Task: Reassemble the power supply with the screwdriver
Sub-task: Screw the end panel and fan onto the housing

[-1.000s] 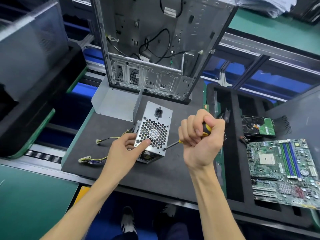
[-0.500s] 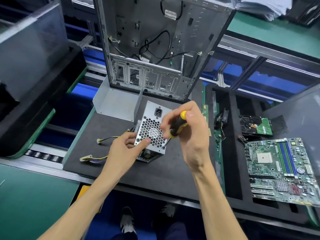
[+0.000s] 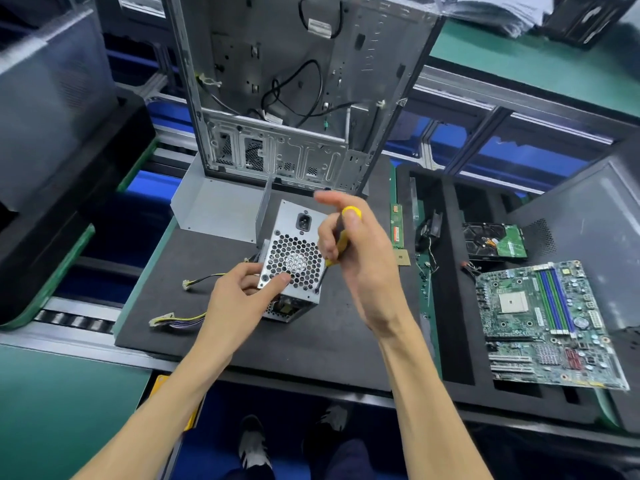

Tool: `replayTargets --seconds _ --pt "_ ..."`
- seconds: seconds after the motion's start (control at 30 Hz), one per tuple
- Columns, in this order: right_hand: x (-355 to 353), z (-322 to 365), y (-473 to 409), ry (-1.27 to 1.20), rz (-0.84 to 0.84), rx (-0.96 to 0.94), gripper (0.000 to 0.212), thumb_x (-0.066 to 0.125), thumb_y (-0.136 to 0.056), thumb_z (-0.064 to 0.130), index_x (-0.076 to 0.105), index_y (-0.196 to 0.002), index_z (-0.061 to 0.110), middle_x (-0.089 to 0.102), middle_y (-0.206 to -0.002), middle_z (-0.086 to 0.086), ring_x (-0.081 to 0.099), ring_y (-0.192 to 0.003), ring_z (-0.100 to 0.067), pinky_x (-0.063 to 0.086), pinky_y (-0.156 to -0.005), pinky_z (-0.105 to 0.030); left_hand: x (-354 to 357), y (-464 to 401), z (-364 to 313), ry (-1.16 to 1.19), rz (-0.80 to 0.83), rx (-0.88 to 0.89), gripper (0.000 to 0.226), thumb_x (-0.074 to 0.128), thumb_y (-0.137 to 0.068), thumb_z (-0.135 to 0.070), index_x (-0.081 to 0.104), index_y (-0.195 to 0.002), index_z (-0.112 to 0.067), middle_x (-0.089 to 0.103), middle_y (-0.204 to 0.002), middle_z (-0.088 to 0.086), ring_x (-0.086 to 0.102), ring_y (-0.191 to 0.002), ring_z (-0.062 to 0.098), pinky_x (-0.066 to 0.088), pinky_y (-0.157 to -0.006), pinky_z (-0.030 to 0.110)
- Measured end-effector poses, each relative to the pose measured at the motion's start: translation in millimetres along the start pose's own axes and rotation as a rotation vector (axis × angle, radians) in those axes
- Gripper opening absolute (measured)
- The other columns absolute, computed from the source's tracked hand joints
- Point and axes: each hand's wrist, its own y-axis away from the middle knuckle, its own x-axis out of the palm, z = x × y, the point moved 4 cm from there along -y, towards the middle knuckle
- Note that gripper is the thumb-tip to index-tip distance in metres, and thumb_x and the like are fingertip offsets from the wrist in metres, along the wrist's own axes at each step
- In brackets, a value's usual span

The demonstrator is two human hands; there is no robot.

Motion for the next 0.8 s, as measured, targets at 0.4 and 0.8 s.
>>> replayTargets --seconds 0.4,0.8 --pt "6 1 11 -0.073 -0.218 -0.107 0.030 0.069 -0.085 0.000 0.043 -0.092 0.014 0.057 -0.085 -0.017 0.059 -0.067 -0.023 0.052 -0.064 -0.024 1 2 -2 0.001 0.009 0.012 0.028 0.080 -0.084 -0.038 0.070 -0.108 -0.025 0.079 -0.090 -0.009 0.074 -0.083 0.011 0.056 -0.084 0.033" --pt "8 2 18 0.085 -0.234 -0.040 0.022 0.066 -0.094 0.015 0.045 -0.095 0.022 0.065 -0.074 0.000 0.064 -0.067 -0.020 0.054 -0.066 -0.038 -7 -2 5 -0.025 0.026 0.000 0.047 0.083 -0.071 -0.054 0.070 -0.108 -0.028 0.078 -0.098 -0.011 0.074 -0.087 0.007 0.056 -0.081 0.036"
